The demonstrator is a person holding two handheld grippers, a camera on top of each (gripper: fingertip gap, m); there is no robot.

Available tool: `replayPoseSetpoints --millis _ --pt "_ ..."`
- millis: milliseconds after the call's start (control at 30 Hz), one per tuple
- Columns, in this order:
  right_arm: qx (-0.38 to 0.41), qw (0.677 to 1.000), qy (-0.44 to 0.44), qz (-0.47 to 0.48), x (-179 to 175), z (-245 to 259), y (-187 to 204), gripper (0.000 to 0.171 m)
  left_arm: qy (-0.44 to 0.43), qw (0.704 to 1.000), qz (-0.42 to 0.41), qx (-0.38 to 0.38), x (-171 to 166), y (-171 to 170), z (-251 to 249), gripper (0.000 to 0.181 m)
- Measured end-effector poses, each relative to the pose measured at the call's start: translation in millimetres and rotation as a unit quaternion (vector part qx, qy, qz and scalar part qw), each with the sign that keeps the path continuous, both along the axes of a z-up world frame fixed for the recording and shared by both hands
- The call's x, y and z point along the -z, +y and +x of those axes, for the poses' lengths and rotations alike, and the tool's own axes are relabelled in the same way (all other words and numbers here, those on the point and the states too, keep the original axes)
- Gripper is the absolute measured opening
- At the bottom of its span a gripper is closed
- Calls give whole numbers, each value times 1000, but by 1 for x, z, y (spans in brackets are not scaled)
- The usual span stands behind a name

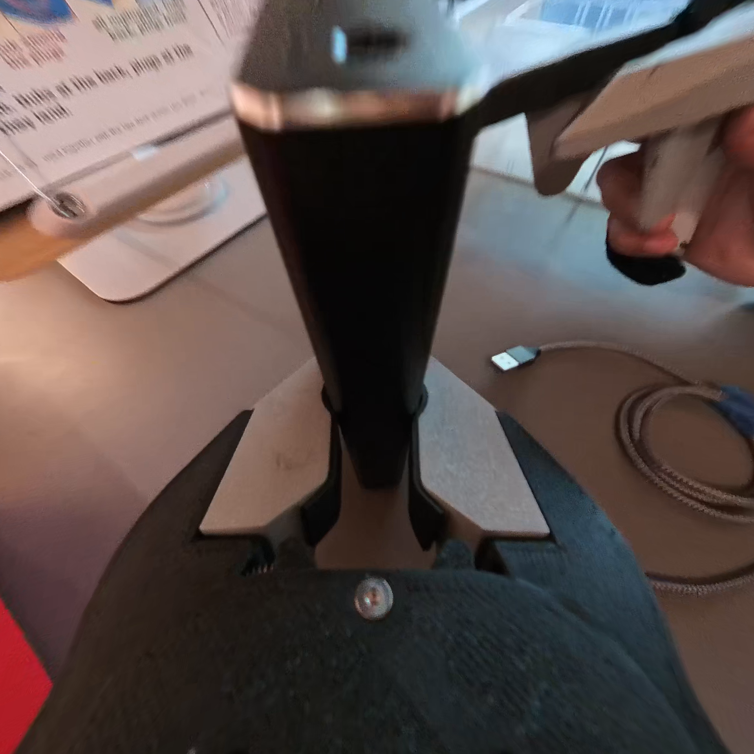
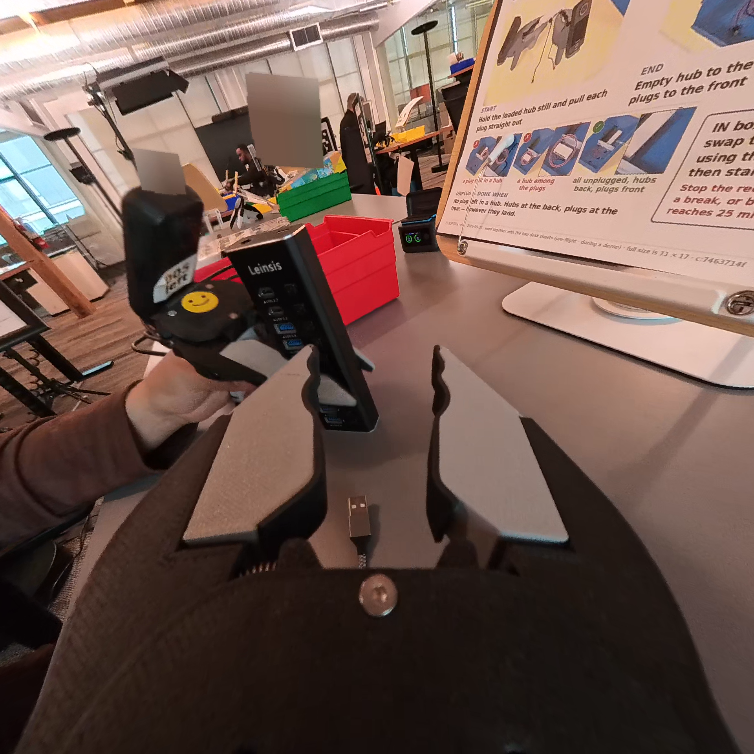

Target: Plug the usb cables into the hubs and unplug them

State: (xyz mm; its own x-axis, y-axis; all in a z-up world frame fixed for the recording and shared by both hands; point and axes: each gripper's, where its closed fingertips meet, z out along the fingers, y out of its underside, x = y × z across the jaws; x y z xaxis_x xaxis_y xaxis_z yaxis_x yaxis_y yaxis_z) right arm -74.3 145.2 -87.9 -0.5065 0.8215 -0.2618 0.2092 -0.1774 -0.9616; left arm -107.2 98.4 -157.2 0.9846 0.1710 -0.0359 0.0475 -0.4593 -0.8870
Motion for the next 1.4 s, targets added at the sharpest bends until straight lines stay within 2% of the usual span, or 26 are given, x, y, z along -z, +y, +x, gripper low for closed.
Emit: replayPoseSetpoints --millis 133,267,467,633,800,900,1033,1167,1300,1400 --pt "-6 1000 -2 3 1 0 -4 52 12 1000 -16 1 4 0 0 29" --pt "-15 1000 -2 6 2 1 -9 52 17 1000 5 12 -4 5 7 28" --pt "-81 997 5 -19 -3 9 -31 57 16 998 31 48 -14 10 20 28" --pt "-100 995 -6 -20 1 10 -39 61 -11 995 64 78 -23 13 31 28" --pt "-109 994 -7 -12 3 11 -43 67 -82 987 109 85 -34 10 29 28" --pt "-93 995 -5 42 11 8 -48 79 -111 983 124 81 -36 9 26 28" --pt "-81 986 5 148 26 9 -66 74 -144 978 137 72 -37 9 22 28" --pt "-58 978 -24 199 49 1 -80 84 -189 966 159 81 -41 11 26 28" --pt "8 962 -43 271 65 -12 -71 79 -202 961 168 85 -43 12 27 28" --pt "7 955 -43 293 69 -12 -71 73 -209 958 173 94 -45 13 31 28"
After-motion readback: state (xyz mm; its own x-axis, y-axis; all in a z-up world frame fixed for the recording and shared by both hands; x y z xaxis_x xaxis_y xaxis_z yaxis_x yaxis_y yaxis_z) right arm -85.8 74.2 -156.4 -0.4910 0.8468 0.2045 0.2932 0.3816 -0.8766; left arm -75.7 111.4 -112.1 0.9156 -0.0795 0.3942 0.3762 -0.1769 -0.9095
